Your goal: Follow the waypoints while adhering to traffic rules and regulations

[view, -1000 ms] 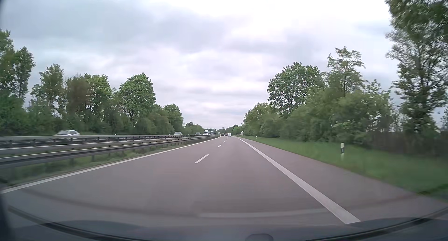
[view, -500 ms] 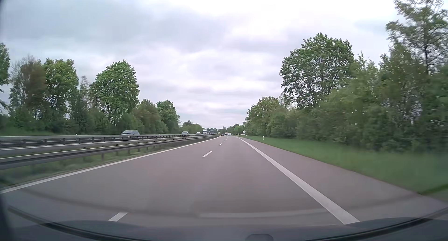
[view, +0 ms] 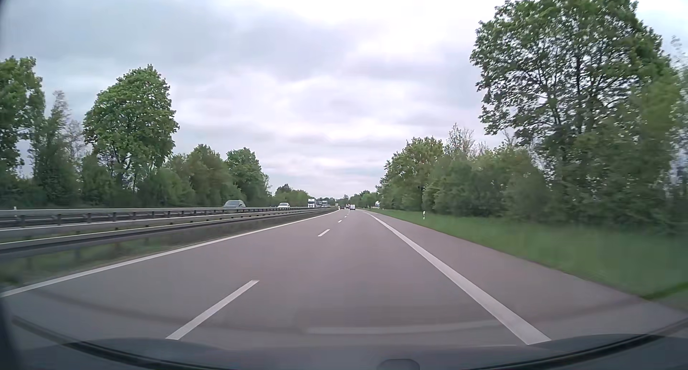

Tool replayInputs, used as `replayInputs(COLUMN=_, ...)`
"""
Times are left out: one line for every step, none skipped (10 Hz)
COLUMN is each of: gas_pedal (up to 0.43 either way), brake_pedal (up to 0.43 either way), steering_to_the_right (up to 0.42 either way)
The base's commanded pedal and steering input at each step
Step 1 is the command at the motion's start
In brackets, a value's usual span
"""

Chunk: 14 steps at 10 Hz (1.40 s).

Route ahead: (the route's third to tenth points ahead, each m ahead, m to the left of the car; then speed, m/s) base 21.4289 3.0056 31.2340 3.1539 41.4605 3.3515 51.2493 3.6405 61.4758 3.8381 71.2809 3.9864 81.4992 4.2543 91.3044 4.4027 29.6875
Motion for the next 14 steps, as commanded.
replayInputs(gas_pedal=0.130, brake_pedal=0.000, steering_to_the_right=0.000)
replayInputs(gas_pedal=0.130, brake_pedal=0.000, steering_to_the_right=0.000)
replayInputs(gas_pedal=0.130, brake_pedal=0.000, steering_to_the_right=0.000)
replayInputs(gas_pedal=0.130, brake_pedal=0.000, steering_to_the_right=-0.001)
replayInputs(gas_pedal=0.130, brake_pedal=0.000, steering_to_the_right=-0.001)
replayInputs(gas_pedal=0.130, brake_pedal=0.000, steering_to_the_right=-0.001)
replayInputs(gas_pedal=0.130, brake_pedal=0.000, steering_to_the_right=-0.001)
replayInputs(gas_pedal=0.130, brake_pedal=0.000, steering_to_the_right=-0.001)
replayInputs(gas_pedal=0.130, brake_pedal=0.000, steering_to_the_right=-0.001)
replayInputs(gas_pedal=0.130, brake_pedal=0.000, steering_to_the_right=-0.001)
replayInputs(gas_pedal=0.130, brake_pedal=0.000, steering_to_the_right=-0.001)
replayInputs(gas_pedal=0.130, brake_pedal=0.000, steering_to_the_right=-0.002)
replayInputs(gas_pedal=0.130, brake_pedal=0.000, steering_to_the_right=-0.002)
replayInputs(gas_pedal=0.130, brake_pedal=0.000, steering_to_the_right=-0.002)
